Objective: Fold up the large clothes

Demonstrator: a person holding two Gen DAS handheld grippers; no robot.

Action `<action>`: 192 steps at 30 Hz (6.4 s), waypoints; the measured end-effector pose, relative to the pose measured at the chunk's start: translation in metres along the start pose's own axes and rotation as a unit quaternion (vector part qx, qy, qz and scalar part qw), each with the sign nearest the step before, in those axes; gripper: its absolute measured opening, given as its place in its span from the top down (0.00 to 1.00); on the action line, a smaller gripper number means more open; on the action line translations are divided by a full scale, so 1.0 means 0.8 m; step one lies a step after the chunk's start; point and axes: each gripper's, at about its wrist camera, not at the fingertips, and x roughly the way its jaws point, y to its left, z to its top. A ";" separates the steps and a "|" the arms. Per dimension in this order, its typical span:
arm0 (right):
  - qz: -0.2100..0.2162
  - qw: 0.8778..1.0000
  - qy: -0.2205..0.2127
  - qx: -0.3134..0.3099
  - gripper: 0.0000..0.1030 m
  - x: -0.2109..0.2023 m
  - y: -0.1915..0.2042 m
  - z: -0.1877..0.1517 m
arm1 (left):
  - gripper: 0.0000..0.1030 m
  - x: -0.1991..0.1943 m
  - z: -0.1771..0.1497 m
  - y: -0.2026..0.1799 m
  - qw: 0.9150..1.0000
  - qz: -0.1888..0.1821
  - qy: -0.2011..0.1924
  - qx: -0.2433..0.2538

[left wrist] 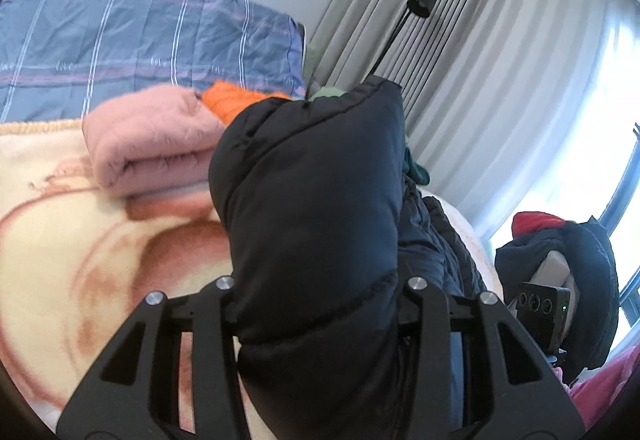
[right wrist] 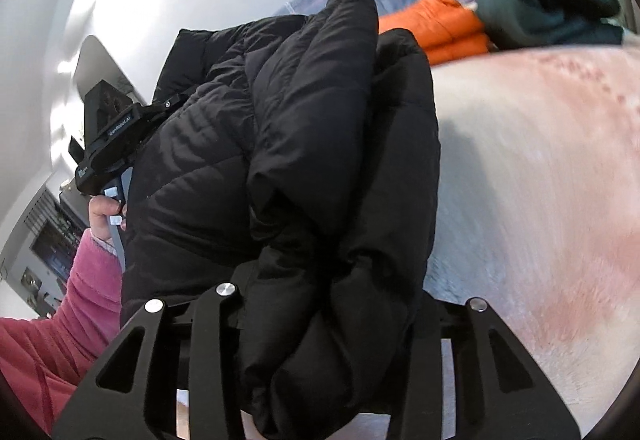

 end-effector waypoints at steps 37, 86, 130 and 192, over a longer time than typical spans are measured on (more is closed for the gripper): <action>0.049 0.976 0.085 -0.196 0.62 0.149 0.200 0.092 | 0.55 -0.268 -0.045 0.099 0.980 0.131 -0.126 -0.080; -0.053 0.980 0.149 -0.120 0.63 0.640 0.177 0.326 | 0.30 -0.008 0.055 0.358 0.879 0.459 0.103 0.076; -0.091 0.969 -0.066 -0.219 0.01 0.114 0.209 0.161 | 0.02 -0.194 -0.068 -0.063 0.893 0.436 -0.103 0.036; -0.162 0.972 -0.043 -0.166 0.01 0.084 0.154 0.136 | 0.02 -0.156 -0.121 -0.119 0.882 0.468 -0.050 0.017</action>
